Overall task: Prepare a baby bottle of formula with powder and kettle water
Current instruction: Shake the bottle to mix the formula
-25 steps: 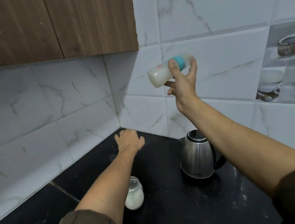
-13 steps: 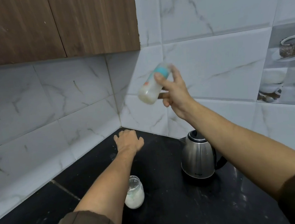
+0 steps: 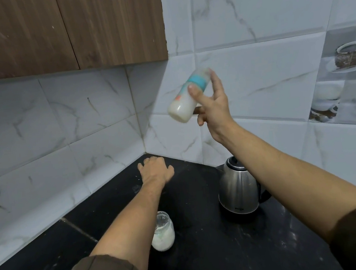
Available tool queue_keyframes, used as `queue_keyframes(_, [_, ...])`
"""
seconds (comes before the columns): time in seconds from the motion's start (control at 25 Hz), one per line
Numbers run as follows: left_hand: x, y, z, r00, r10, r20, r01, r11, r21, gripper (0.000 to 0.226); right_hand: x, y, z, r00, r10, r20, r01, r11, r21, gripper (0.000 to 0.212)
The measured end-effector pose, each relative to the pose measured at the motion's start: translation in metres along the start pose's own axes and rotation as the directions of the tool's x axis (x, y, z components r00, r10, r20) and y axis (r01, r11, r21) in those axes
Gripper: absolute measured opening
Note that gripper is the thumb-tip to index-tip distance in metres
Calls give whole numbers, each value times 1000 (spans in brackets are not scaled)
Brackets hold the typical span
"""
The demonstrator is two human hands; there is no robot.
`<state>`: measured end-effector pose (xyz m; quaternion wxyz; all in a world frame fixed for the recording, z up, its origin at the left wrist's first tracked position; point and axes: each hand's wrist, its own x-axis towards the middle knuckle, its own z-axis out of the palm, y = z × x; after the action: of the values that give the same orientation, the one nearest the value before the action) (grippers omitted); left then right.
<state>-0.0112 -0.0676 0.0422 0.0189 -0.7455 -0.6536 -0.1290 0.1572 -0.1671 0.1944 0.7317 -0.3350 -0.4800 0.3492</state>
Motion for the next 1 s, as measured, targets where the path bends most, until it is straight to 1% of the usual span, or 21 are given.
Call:
queue_keyframes(0.04, [1, 1, 0, 1000, 2, -7, -2, 1000, -2, 43, 5, 0, 1, 994, 29, -103, -21, 997, 77, 82])
queue_keyframes(0.08, [1, 2, -1, 1000, 4, -13, -4, 1000, -4, 42, 7, -2, 3, 986, 61, -154, -42, 992, 120, 83])
queue_keyframes(0.12, [1, 4, -3, 1000, 6, -14, -6, 1000, -8, 42, 8, -3, 4, 988, 81, -132, -67, 992, 106, 84])
queue_keyframes(0.16, [2, 4, -4, 1000, 7, -14, -7, 1000, -13, 41, 7, -2, 4, 996, 79, -46, -77, 996, 33, 84])
queue_keyframes(0.24, [3, 5, -4, 1000, 11, -20, -12, 1000, -18, 40, -2, 3, 3, 985, 23, 174, -5, 995, -104, 81])
queue_keyframes(0.28, [3, 5, -4, 1000, 12, -22, -13, 1000, -17, 40, -4, 3, 3, 978, -12, 207, 38, 992, -123, 79])
queue_keyframes(0.32, [3, 4, -4, 1000, 11, -22, -11, 1000, -17, 40, -3, 0, 4, 988, -23, 150, 37, 995, -95, 78])
queue_keyframes(0.36, [2, 4, -4, 1000, 10, -22, -10, 1000, -16, 40, 1, -3, 5, 1000, 8, 15, -7, 1000, -25, 78])
queue_keyframes(0.4, [3, 3, -3, 1000, 8, -22, -8, 1000, -16, 41, 7, -5, 6, 990, 66, -128, -56, 996, 74, 79])
queue_keyframes(0.44, [3, 2, -2, 1000, 4, -21, -4, 1000, -12, 42, 12, -7, 7, 966, 133, -223, -100, 983, 155, 80])
queue_keyframes(0.48, [2, 1, -2, 1000, 1, -18, -1, 1000, -7, 43, 14, -6, 8, 948, 202, -245, -156, 969, 194, 78])
queue_keyframes(0.52, [2, 1, -2, 1000, -1, -15, 1, 1000, -3, 44, 16, -4, 8, 944, 267, -196, -230, 954, 190, 72])
queue_keyframes(0.6, [3, 1, -1, 1000, 2, -11, -2, 1000, -5, 44, 6, 0, 9, 942, 336, 0, -336, 940, 58, 60])
queue_keyframes(0.64, [3, 1, -1, 1000, 4, -12, -4, 1000, -5, 44, 0, 1, 10, 939, 334, 81, -333, 943, -24, 57])
queue_keyframes(0.68, [3, 2, -1, 1000, 4, -14, -4, 1000, -3, 44, -4, 0, 12, 937, 326, 125, -319, 945, -70, 53])
queue_keyframes(0.72, [3, 2, -2, 1000, 4, -15, -4, 1000, -2, 44, -4, 0, 13, 936, 332, 115, -326, 943, -71, 49])
queue_keyframes(0.8, [2, 2, -2, 1000, 4, -16, -4, 1000, -4, 44, 0, -6, 15, 916, 400, 14, -401, 916, 32, 40])
queue_keyframes(0.84, [1, 2, -2, 1000, 6, -19, -6, 1000, -8, 43, 1, -9, 15, 896, 445, 2, -444, 893, 70, 37])
queue_keyframes(0.88, [0, 2, -3, 1000, 7, -21, -7, 1000, -10, 43, 0, -12, 15, 881, 473, 26, -473, 879, 61, 34])
queue_keyframes(0.92, [0, 2, -4, 1000, 5, -19, -5, 1000, -10, 42, -2, -14, 15, 877, 473, 79, -475, 880, 7, 32])
queue_keyframes(1.0, [-1, 1, -5, 1000, -3, -11, 3, 1000, -14, 42, -11, -17, 19, 890, 412, 194, -398, 911, -106, 30])
